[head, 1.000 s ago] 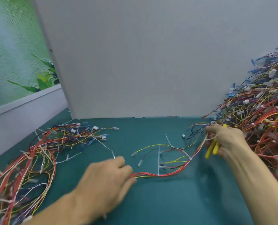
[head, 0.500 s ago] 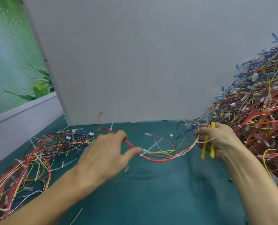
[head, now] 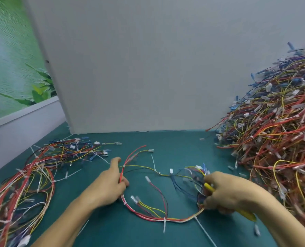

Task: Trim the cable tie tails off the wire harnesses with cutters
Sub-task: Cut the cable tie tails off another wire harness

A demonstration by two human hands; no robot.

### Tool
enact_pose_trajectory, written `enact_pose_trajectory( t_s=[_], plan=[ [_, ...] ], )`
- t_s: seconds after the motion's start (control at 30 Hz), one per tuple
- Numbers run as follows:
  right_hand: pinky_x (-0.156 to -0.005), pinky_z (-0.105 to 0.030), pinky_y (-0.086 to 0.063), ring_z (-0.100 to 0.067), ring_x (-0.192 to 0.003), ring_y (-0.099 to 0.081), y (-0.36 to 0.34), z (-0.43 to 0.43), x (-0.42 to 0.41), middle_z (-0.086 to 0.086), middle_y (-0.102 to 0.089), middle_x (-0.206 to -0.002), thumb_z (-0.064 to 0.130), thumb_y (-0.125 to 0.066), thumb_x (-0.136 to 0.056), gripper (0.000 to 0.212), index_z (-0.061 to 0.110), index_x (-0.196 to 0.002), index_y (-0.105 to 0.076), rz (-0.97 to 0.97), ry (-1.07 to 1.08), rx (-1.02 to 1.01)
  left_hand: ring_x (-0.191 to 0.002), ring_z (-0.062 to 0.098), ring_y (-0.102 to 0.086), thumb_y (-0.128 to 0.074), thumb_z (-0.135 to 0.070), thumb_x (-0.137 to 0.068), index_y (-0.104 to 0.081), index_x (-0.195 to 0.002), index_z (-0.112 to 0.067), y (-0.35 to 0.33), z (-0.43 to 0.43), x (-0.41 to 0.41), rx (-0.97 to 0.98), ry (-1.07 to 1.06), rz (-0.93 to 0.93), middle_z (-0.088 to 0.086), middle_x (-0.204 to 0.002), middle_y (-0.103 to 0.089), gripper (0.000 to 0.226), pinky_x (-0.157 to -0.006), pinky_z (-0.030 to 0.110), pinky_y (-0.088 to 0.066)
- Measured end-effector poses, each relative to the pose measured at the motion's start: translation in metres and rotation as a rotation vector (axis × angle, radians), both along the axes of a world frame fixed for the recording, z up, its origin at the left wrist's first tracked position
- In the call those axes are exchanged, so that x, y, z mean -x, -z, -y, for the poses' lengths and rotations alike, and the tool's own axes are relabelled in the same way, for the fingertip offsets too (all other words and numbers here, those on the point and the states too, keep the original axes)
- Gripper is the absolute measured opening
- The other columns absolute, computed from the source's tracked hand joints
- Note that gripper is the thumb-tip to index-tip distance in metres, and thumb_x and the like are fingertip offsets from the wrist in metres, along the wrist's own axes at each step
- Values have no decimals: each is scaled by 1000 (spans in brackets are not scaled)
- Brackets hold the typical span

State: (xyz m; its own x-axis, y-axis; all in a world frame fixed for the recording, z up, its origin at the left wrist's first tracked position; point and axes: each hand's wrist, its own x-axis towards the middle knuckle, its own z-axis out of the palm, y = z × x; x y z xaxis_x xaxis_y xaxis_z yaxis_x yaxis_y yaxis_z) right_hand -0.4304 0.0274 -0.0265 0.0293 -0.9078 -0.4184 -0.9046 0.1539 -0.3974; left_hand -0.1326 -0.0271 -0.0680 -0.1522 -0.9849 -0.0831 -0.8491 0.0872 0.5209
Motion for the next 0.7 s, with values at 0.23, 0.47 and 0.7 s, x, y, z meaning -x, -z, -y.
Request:
enact_pose_trajectory(
  t_s=[0.23, 0.47, 0.7],
  plan=[
    [-76, -34, -50, -21, -90, -60, -38, -13, -3, 5, -59, -91, 44, -62, -79, 27, 24, -95, -53, -384, -125, 254, -85, 4, -62, -52, -17, -81, -53, -121, -23, 8, -6, -9, 89, -118, -20, -16, -81, -69, 40, -77, 27, -49],
    [-64, -32, -34, -31, -93, -57, -11, 34, -68, -1, -56, -93, 25, -57, -84, 20, 23, -99, -44, -215, -52, 641, -70, -4, -56, -58, -31, -90, -64, -104, -29, 16, -8, -9, 254, -190, -138, -16, -67, -65, 16, -59, 10, -38],
    [-69, -36, -31, -34, -101, -57, 48, 75, -114, -8, -62, -106, 15, -54, -81, 19, 18, -96, -43, -273, -204, 542, -57, 5, -53, -61, -26, -89, -60, -80, -38, 23, -14, -5, 309, -155, -241, -9, -61, -60, 15, -61, 15, -41]
  ],
)
